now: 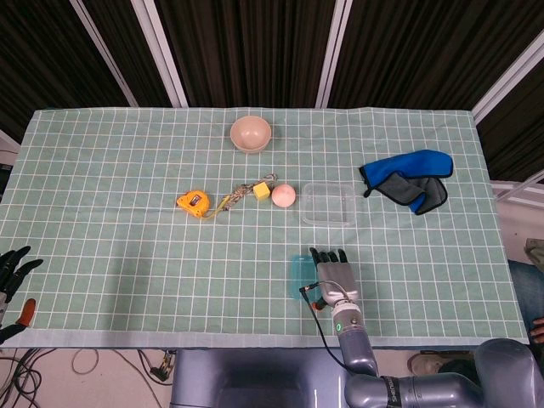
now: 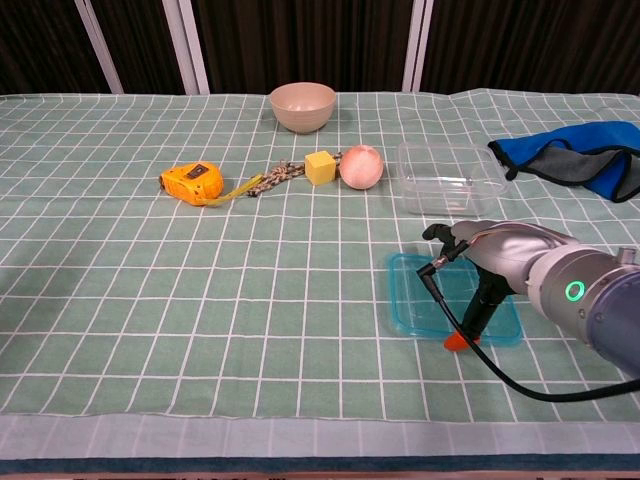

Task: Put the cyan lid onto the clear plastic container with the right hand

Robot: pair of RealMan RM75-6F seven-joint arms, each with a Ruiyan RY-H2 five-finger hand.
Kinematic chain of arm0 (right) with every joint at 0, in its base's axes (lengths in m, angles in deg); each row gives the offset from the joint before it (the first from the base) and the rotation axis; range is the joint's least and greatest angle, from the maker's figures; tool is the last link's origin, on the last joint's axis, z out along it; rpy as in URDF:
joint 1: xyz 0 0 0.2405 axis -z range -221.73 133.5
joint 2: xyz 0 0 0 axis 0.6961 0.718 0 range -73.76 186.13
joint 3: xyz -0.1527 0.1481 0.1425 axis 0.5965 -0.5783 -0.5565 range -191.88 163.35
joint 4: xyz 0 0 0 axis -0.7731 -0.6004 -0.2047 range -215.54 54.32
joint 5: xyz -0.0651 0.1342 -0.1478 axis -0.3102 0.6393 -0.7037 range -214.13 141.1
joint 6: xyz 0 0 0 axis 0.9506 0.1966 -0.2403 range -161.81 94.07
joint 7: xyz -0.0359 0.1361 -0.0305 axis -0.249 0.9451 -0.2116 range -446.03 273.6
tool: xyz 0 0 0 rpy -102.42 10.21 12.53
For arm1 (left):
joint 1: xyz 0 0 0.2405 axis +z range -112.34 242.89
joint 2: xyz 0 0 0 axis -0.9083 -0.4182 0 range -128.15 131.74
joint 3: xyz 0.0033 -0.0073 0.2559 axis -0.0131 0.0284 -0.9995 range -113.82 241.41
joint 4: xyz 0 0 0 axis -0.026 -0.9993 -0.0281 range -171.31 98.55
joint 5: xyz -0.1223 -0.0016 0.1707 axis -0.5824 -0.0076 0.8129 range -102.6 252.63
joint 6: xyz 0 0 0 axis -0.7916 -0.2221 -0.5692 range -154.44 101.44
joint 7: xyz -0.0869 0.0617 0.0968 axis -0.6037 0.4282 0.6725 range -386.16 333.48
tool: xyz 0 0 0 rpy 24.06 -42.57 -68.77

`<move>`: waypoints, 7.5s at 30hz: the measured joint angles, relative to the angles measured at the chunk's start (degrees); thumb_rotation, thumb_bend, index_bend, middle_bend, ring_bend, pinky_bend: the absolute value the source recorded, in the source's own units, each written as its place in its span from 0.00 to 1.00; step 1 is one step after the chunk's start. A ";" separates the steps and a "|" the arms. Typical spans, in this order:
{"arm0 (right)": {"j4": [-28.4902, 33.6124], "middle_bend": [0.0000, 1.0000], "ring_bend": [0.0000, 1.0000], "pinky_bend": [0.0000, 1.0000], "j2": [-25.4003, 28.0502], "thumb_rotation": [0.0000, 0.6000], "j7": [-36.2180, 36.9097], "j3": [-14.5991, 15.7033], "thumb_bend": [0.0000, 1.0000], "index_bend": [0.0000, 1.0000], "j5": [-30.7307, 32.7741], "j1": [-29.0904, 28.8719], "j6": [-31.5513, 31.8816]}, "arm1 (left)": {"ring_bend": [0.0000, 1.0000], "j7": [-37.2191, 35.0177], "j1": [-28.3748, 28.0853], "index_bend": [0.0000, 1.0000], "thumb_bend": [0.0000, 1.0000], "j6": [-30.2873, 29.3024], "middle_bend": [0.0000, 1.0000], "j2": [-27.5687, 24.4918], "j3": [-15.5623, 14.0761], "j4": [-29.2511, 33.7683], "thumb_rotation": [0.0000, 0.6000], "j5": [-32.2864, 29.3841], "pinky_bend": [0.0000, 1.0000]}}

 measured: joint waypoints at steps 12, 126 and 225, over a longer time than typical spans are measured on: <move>0.16 0.50 0.14 0.00 0.06 1.00 -0.12 0.78 0.08 0.02 -2.26 0.10 0.31 | 0.00 -0.31 0.02 0.15 0.52 -0.04 0.00 -0.04 0.06 -0.02 1.00 -0.10 0.00; -31.91 0.51 0.14 0.00 9.59 1.00 -4.76 -6.35 0.08 0.02 29.01 -27.29 -27.25 | 0.00 3.10 0.15 0.15 0.52 3.97 0.00 1.06 2.26 1.19 1.00 -8.53 0.00; -36.05 0.50 0.15 0.00 6.21 1.00 -5.50 -6.57 0.08 0.02 27.98 -26.75 -26.87 | 0.00 3.12 0.21 0.15 0.52 4.69 0.00 0.80 2.41 1.72 1.00 -9.48 0.00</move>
